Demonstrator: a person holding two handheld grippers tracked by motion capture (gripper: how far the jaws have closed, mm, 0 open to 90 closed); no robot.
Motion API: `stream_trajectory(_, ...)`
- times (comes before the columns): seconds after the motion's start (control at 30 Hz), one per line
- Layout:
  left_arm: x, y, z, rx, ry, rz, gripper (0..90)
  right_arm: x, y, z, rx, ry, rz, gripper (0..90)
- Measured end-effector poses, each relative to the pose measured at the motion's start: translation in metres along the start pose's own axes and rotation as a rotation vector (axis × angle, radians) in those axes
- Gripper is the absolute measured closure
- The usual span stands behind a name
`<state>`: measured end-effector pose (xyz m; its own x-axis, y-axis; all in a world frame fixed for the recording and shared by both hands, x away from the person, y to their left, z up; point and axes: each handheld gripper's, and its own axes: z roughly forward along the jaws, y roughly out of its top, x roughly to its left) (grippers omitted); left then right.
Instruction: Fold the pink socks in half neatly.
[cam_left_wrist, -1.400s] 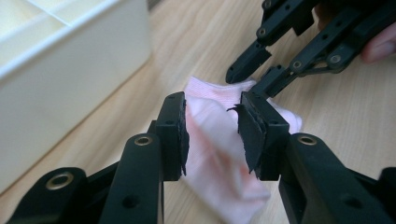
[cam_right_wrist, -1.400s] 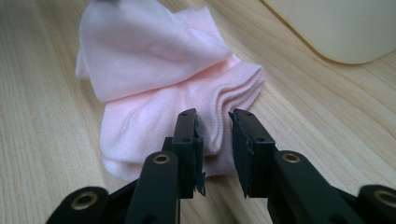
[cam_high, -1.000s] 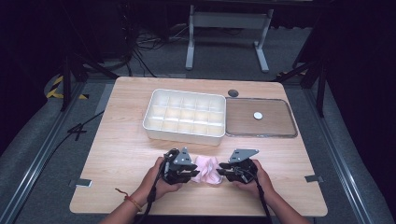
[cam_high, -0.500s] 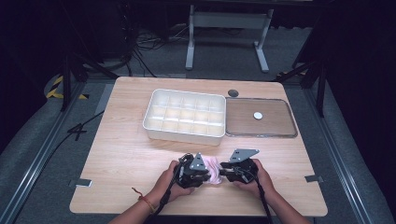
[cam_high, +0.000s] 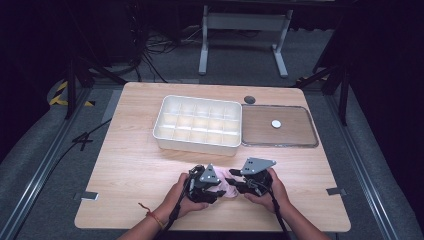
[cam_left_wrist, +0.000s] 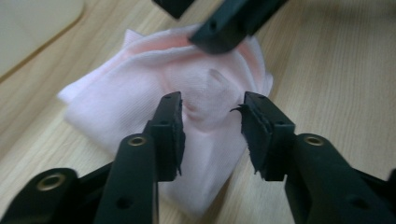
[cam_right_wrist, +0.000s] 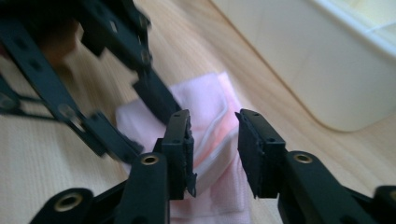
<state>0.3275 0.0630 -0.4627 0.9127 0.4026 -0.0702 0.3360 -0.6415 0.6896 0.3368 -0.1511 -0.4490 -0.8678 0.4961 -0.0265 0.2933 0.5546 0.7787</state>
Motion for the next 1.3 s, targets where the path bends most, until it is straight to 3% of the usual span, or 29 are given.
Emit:
stream_trajectory(0.1,0.004,-0.004,-0.017,-0.030,0.028,-0.028,52.8,-0.001,-0.005,0.008,0.046,-0.002,0.002,64.6)
stream_trajectory(0.2,0.009,-0.013,-0.028,-0.049,0.053,-0.081,51.1,-0.003,-0.010,0.012,0.068,-0.002,0.003,64.9)
stream_trajectory(0.3,0.014,-0.023,-0.025,-0.040,0.058,-0.149,47.4,-0.003,-0.013,0.014,0.088,0.001,0.013,65.0)
stream_trajectory(0.4,0.018,-0.027,-0.014,-0.036,0.041,-0.227,42.5,-0.003,-0.018,0.014,0.072,0.008,0.022,65.7)
stream_trajectory(0.43,0.018,-0.027,-0.014,-0.036,0.041,-0.227,37.7,-0.003,-0.018,0.014,0.072,0.008,0.022,65.7)
stream_trajectory(0.57,0.017,-0.025,-0.007,-0.041,0.041,-0.240,39.7,-0.002,-0.019,0.014,0.066,0.000,0.019,66.1)
stream_trajectory(0.67,0.017,-0.024,-0.005,-0.042,0.038,-0.218,50.8,-0.001,-0.019,0.014,0.067,-0.002,0.013,66.1)
stream_trajectory(0.77,0.018,-0.024,-0.004,-0.049,0.033,-0.227,58.9,-0.002,-0.019,0.014,0.064,-0.001,0.017,65.1)
stream_trajectory(0.87,0.017,-0.024,-0.003,-0.048,0.045,-0.208,61.2,-0.005,-0.017,0.011,0.066,0.001,0.035,56.7)
stream_trajectory(0.93,0.016,-0.024,-0.003,-0.051,0.045,-0.207,61.7,-0.007,-0.014,0.004,0.037,-0.009,0.049,57.7)
stream_trajectory(1.03,0.018,-0.025,-0.004,-0.050,0.040,-0.202,62.0,-0.008,-0.008,-0.007,-0.033,-0.050,0.054,65.3)
stream_trajectory(1.1,0.017,-0.024,-0.003,-0.052,0.042,-0.206,62.0,-0.005,-0.005,-0.009,-0.054,-0.043,0.031,71.6)
stream_trajectory(1.3,0.018,-0.023,-0.003,-0.043,0.032,-0.208,62.4,0.007,-0.002,0.008,0.002,0.008,-0.051,84.2)
